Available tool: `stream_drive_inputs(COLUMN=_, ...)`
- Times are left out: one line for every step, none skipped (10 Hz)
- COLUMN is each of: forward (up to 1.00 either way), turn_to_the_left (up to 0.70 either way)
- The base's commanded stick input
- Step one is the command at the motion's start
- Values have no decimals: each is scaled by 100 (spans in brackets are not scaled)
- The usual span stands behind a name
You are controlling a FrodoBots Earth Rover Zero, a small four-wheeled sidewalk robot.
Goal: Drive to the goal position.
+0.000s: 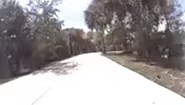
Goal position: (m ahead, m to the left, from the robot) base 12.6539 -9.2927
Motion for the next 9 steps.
stream_drive_inputs(forward=85, turn_to_the_left=0)
stream_drive_inputs(forward=85, turn_to_the_left=0)
stream_drive_inputs(forward=85, turn_to_the_left=0)
stream_drive_inputs(forward=85, turn_to_the_left=0)
stream_drive_inputs(forward=85, turn_to_the_left=0)
stream_drive_inputs(forward=85, turn_to_the_left=0)
stream_drive_inputs(forward=85, turn_to_the_left=0)
stream_drive_inputs(forward=85, turn_to_the_left=0)
stream_drive_inputs(forward=85, turn_to_the_left=0)
